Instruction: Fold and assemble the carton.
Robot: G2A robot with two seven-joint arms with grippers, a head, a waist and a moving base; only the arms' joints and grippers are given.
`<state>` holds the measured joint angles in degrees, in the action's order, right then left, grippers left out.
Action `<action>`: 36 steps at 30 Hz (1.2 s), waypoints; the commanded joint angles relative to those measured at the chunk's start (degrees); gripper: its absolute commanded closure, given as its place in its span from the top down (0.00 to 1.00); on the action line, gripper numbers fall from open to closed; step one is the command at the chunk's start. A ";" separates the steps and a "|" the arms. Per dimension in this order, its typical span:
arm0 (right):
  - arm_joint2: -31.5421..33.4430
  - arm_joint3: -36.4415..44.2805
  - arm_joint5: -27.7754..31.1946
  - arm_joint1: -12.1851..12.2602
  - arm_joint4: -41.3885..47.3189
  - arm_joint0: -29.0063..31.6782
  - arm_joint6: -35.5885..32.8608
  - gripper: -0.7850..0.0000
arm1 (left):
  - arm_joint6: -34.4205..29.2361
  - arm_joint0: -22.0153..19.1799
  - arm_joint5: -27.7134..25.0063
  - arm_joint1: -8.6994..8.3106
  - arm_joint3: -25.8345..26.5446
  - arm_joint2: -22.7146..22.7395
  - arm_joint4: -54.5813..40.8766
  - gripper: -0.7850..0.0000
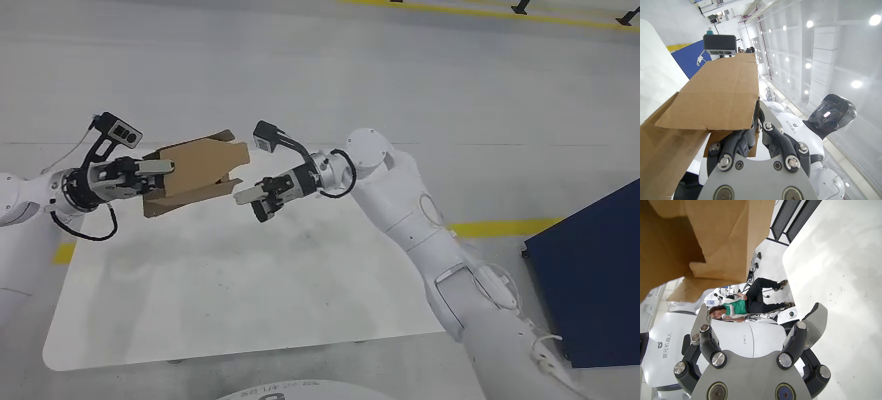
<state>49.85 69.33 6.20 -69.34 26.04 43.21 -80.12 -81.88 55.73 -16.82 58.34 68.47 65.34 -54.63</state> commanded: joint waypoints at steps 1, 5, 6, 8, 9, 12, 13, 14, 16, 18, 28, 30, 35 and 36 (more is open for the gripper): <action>-0.35 -0.71 -0.52 -0.26 0.38 -0.56 0.95 1.00 | -0.19 0.00 -0.15 0.05 0.14 0.10 0.55 0.00; -1.00 -2.27 -1.14 -0.81 1.06 -1.63 2.73 1.00 | -0.58 0.08 -0.27 0.13 0.58 0.34 1.48 0.00; -1.06 -2.75 -1.28 -0.94 1.29 -1.84 3.44 1.00 | -0.76 0.13 -0.27 0.15 0.72 0.39 1.52 0.00; -1.33 -3.45 -1.58 -1.21 1.53 -2.36 4.31 1.00 | -0.97 0.23 -0.17 0.20 0.85 0.54 1.54 0.00; -1.47 -3.79 -1.58 -1.32 1.65 -2.62 4.32 1.00 | -1.13 0.26 -0.11 0.23 0.93 0.67 1.44 0.00; -1.76 -4.82 -1.69 -1.61 2.09 -3.24 4.29 1.00 | -1.63 0.37 0.23 0.28 1.02 1.04 1.12 0.00; -1.87 -5.07 -1.65 -1.71 2.19 -3.41 4.27 1.00 | -1.83 0.39 0.35 0.29 1.10 1.11 1.22 0.00; -1.99 -5.30 -1.57 -1.80 2.24 -3.55 4.28 1.00 | -2.03 0.40 0.48 0.30 1.20 1.18 1.32 0.00; -2.24 -5.62 -1.39 -1.96 2.46 -3.75 3.84 1.00 | -2.17 0.47 0.54 0.33 1.37 1.36 1.46 0.00; -2.23 -5.99 -0.98 -2.01 2.71 -3.88 2.94 1.00 | -2.05 0.55 0.59 0.37 1.46 1.61 1.44 0.00; -0.41 -5.95 0.98 -1.30 4.39 -3.06 -3.84 1.00 | -1.82 1.07 0.85 0.42 1.40 3.41 0.89 0.00; -0.25 -5.59 1.02 -1.20 4.37 -2.84 -4.38 1.00 | -1.77 1.13 0.75 0.48 1.37 3.43 1.27 0.00; -0.18 -5.15 0.55 -1.23 5.63 -2.42 -5.31 1.00 | -1.32 1.06 0.49 0.65 1.33 3.26 2.72 0.00; -0.17 -5.22 0.26 -1.30 6.29 -2.40 -5.28 1.00 | -1.26 1.06 0.35 0.68 1.38 3.24 2.91 0.00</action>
<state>49.67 64.19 6.79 -70.56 31.50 40.76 -85.41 -83.23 56.80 -16.33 58.98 69.80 68.61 -52.00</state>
